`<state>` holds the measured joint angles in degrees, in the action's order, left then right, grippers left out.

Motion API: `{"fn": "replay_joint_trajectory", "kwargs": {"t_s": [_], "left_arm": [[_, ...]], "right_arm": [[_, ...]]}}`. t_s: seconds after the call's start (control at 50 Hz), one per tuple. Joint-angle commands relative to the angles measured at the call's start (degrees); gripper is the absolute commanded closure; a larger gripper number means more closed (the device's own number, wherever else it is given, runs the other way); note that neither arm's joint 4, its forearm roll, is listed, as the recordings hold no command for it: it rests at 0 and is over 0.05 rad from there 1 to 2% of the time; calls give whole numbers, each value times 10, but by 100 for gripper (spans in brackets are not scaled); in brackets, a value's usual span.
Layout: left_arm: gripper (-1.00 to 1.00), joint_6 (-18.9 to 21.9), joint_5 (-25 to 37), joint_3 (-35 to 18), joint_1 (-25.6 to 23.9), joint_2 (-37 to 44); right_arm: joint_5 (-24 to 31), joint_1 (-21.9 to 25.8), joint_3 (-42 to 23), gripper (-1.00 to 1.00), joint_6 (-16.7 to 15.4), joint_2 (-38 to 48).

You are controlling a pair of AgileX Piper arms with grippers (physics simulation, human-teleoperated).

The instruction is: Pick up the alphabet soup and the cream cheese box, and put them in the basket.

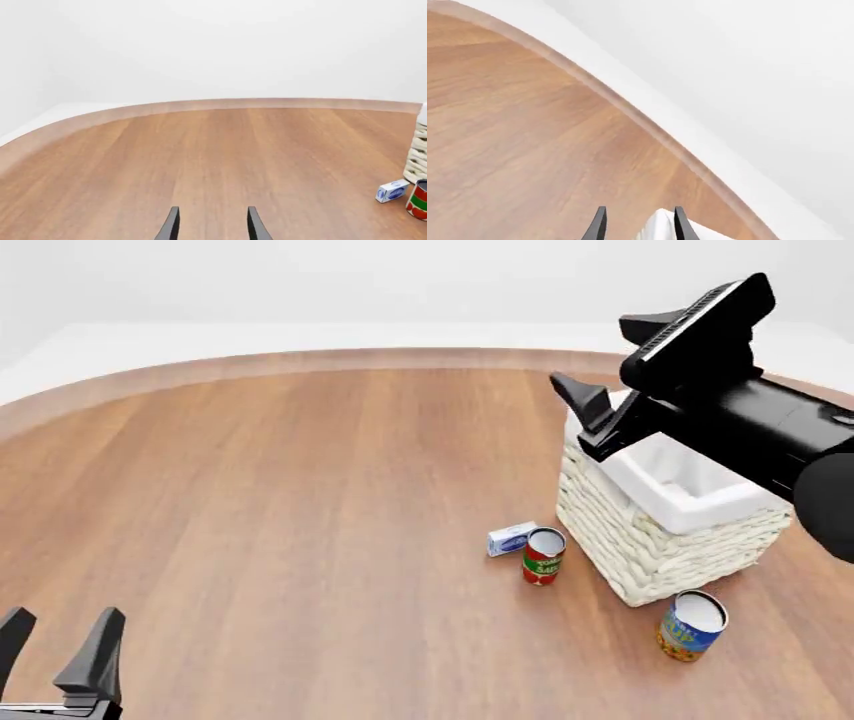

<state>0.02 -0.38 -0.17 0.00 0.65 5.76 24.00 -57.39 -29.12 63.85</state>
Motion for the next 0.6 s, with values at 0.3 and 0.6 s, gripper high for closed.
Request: {"fn": "replay_joint_trajectory", "kwargs": {"t_s": [0.3,0.6], "left_arm": [[-100,0,0,0,0,0],[-100,0,2,0,0,-1]], "right_arm": [[-6,9,-15,-100,-62,31],[36,8,-83,-100,-53,113]]}}
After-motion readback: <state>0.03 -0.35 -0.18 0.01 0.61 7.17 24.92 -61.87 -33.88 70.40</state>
